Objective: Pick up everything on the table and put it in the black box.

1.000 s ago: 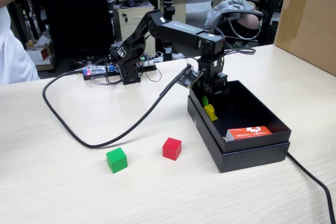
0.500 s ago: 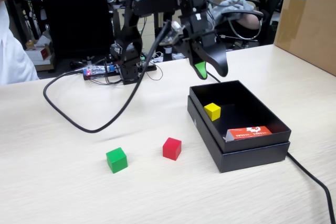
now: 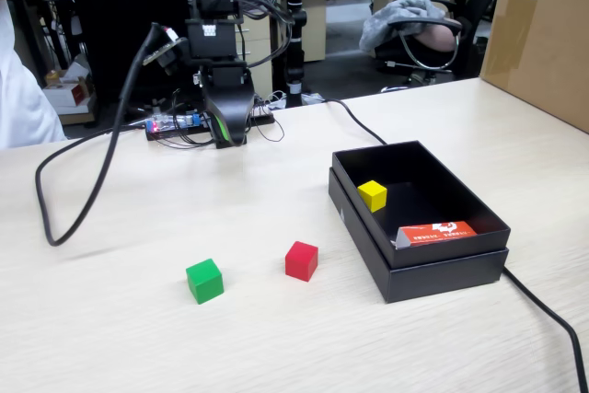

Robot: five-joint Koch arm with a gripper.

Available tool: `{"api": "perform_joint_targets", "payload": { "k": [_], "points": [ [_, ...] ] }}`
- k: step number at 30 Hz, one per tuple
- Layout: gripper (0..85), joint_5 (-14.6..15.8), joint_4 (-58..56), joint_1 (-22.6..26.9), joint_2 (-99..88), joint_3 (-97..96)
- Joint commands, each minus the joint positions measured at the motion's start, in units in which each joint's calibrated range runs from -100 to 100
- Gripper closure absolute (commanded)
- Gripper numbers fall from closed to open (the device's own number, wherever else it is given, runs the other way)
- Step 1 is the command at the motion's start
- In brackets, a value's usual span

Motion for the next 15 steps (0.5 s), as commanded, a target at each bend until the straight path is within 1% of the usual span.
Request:
{"api": "perform_joint_targets", "payload": {
  "k": [1, 5, 8, 12, 15],
  "points": [
    [35.5, -2.4, 6.1, -3.2, -5.3, -3.6],
    [35.6, -3.4, 6.5, -4.6, -5.3, -5.7],
    [35.8, -3.5, 6.5, -4.8, -3.8, -4.0],
    [37.1, -3.4, 6.5, -4.8, 3.7, 4.2],
    [38.0, -3.3, 6.5, -4.7, 13.0, 12.6]
  ]
}}
